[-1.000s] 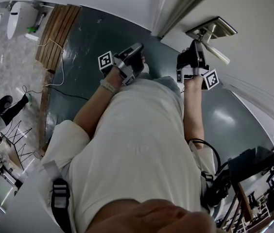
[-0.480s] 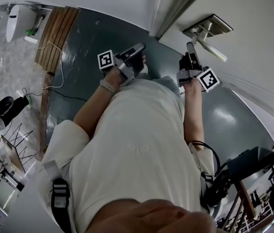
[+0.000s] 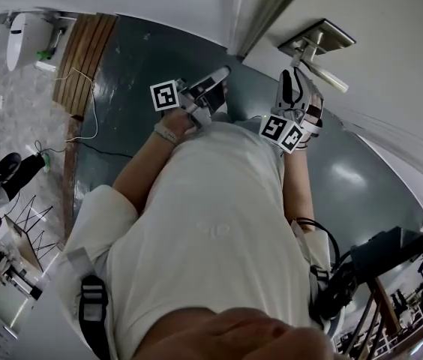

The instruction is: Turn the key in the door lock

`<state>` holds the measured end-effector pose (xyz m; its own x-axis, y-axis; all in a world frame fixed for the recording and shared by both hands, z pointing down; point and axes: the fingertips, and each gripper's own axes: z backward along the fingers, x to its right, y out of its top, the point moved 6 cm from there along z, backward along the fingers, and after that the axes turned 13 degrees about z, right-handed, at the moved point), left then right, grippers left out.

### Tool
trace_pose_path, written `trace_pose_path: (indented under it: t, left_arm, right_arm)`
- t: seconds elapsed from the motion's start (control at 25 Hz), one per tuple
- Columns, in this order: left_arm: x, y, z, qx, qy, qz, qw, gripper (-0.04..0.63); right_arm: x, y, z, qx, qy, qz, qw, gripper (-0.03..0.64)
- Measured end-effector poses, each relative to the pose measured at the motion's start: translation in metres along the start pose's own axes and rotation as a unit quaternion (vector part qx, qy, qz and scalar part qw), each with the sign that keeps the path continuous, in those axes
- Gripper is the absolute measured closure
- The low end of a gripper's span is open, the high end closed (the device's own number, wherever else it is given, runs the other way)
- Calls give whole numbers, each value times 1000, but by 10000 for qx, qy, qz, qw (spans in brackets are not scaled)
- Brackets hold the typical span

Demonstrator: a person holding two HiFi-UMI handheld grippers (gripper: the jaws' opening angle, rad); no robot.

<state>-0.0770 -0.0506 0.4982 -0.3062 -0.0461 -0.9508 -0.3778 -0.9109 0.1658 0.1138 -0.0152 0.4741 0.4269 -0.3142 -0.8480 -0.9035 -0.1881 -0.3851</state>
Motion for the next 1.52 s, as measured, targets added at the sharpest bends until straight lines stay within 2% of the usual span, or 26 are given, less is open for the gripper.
trace_pose_path:
  t: [0.08, 0.16, 0.4, 0.52, 0.72, 0.84, 0.96, 1.04, 1.24, 1.32, 1.4, 1.48, 1.52]
  left_arm:
    - [5, 1, 0, 23, -293, 234, 9993, 583]
    - [10, 2, 0, 23, -507, 386, 9980, 586]
    - [7, -3, 0, -225, -337, 451, 9982, 588]
    - [3, -2, 2, -196, -295, 591, 9976, 587]
    - [-3, -3, 7, -177, -129, 692, 9974, 588]
    - [-5, -1, 6, -144, -136, 737, 9971, 588]
    - [-8, 0, 8, -61, -128, 818, 9965, 586]
    - [-9, 0, 9, 7, -135, 865, 9962, 587]
    - [-10, 2, 13, 114, -153, 920, 9956, 588]
    - [-9, 2, 14, 126, -157, 924, 9955, 588]
    - [-8, 3, 14, 141, -168, 933, 9954, 587]
    - [-7, 4, 14, 167, -182, 956, 9951, 587]
    - [-7, 4, 14, 181, -187, 963, 9950, 587]
  right_arm:
    - [-1, 1, -7, -263, -82, 511, 9983, 471]
    - [2, -2, -15, -447, -134, 658, 9967, 465]
    - [4, -5, -33, -668, -219, 1147, 9909, 465]
    - [6, -4, -36, -722, -325, 1149, 9902, 474]
    - [8, -2, -35, -689, -334, 792, 9939, 485]
    - [10, -4, -36, -530, -285, 456, 9971, 485]
    - [13, -7, -35, -363, -188, -185, 9990, 485]
    - [16, -8, -34, -271, -84, -719, 9970, 485]
    - [19, -10, -32, -161, -10, -1381, 9903, 485]
    - [21, -11, -32, -107, 58, -1766, 9842, 485]
    - [24, -12, -33, 6, 152, -2296, 9732, 489]
    - [27, -14, -34, 175, 250, -2917, 9560, 495]
    - [27, -17, -34, 260, 312, -3281, 9438, 500]
